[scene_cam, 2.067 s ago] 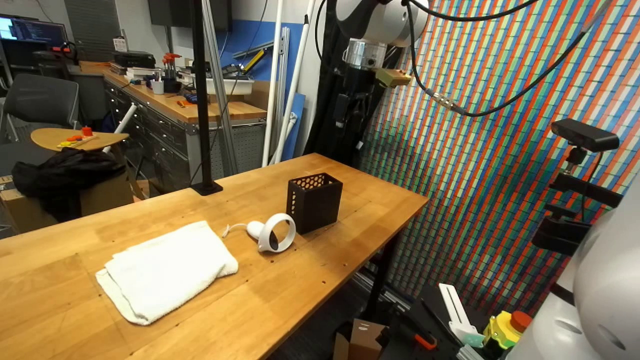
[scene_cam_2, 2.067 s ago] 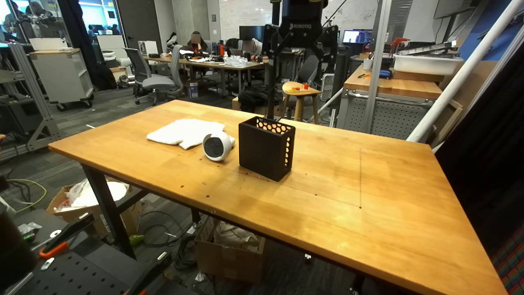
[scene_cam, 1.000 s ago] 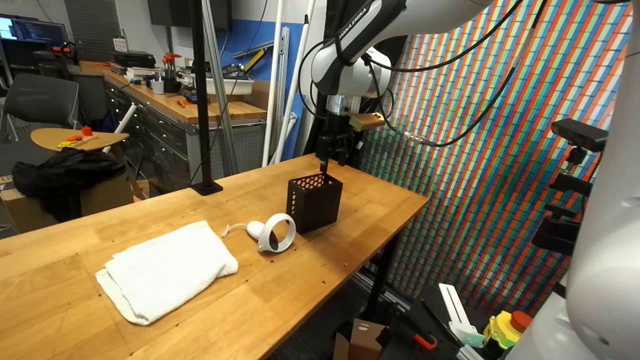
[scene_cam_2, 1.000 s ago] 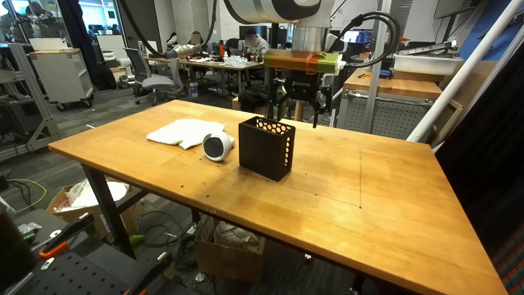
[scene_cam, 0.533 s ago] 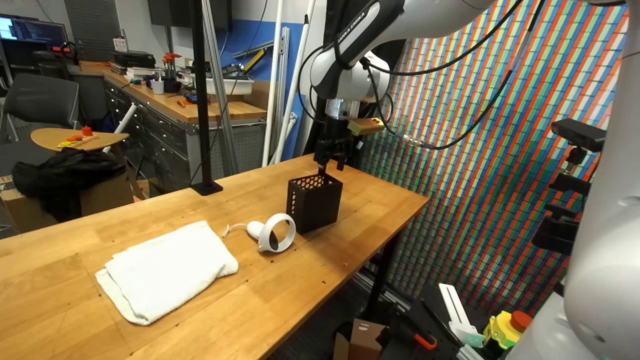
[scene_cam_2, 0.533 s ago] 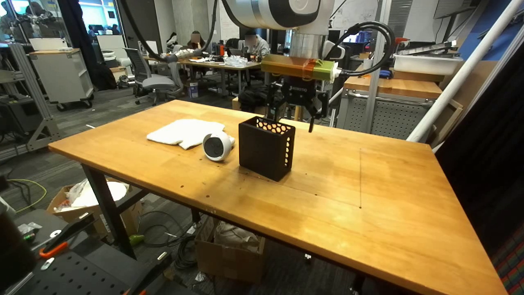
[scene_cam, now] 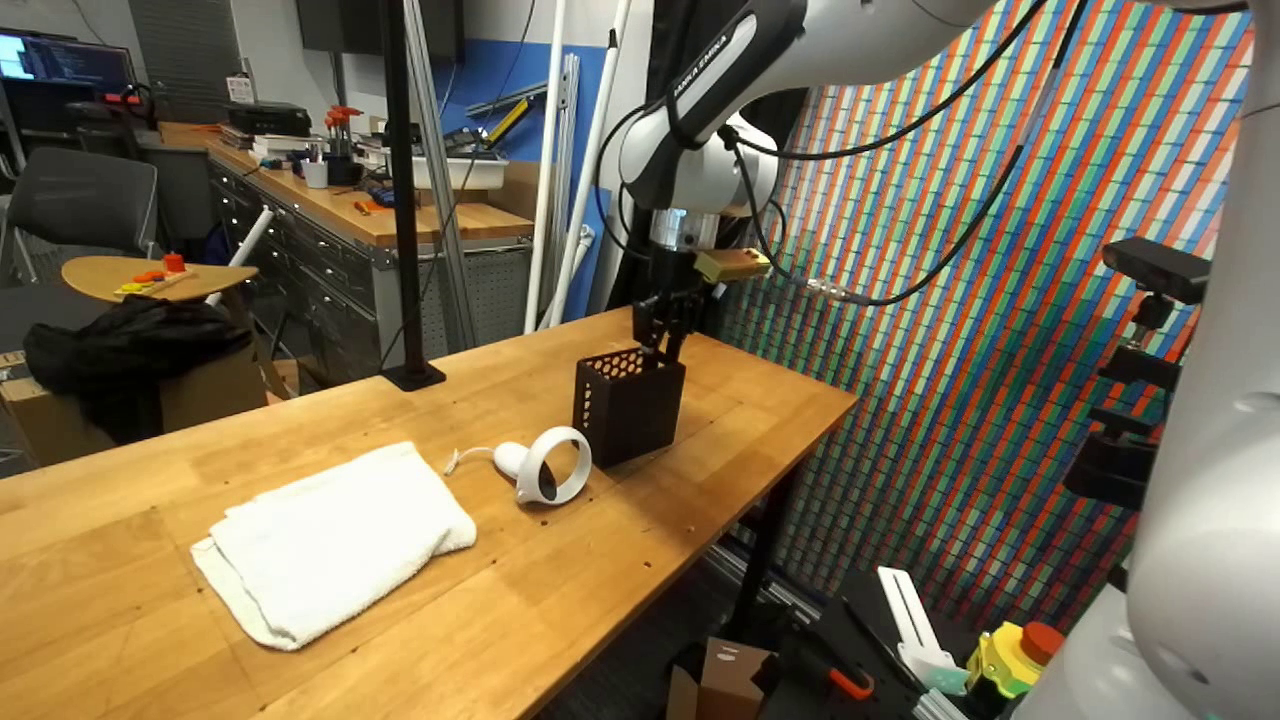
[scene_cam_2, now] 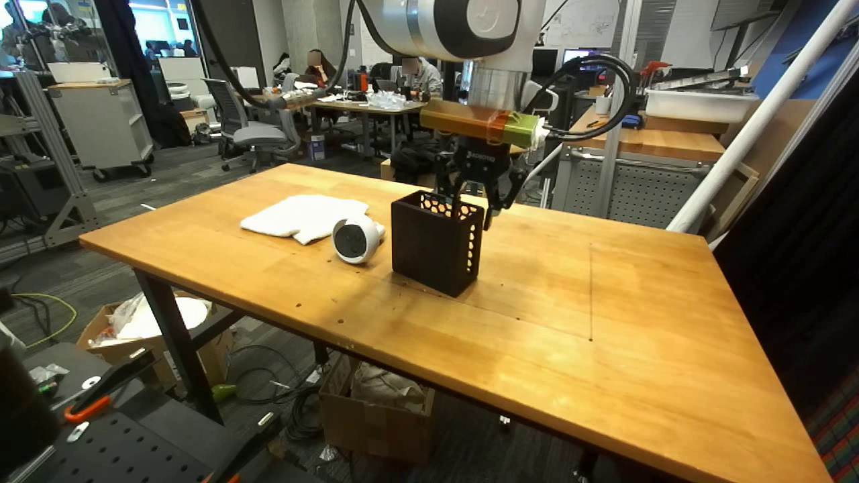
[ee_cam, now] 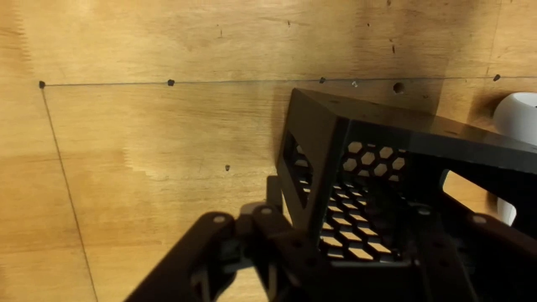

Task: Put the towel inside the black box

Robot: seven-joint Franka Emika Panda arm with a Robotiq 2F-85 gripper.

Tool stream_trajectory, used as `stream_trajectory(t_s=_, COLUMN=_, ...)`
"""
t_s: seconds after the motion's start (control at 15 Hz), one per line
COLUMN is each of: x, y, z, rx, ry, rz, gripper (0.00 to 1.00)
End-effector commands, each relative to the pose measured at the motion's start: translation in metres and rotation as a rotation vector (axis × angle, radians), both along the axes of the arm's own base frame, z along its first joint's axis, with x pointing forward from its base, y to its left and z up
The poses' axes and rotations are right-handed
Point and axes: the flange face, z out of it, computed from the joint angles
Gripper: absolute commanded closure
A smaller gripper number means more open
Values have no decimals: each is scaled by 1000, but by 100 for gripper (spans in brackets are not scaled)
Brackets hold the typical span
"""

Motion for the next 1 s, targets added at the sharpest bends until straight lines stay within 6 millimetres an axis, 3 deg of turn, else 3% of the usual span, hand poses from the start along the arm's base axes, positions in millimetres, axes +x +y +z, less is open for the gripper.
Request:
stream_trajectory(t_s=0.0, x=-2, y=-3, z=0, rx=12, ry=-25, rz=-2, gripper=75)
stream_trajectory(t_s=0.13, x=-3, y=-5, z=2, rx=8, ry=-21, rz=2, gripper=87)
stream_trajectory(t_s=0.33, x=-4, y=-9, z=6, rx=-5, ry=-15, rz=11, gripper=93)
stream_trajectory(t_s=0.53, x=-6, y=-19, z=10, rx=-13, ry=-11, rz=18, gripper=89)
stream_trajectory(t_s=0.93, x=-15, y=-54, z=17, rx=-26, ry=-11, rz=22, gripper=90)
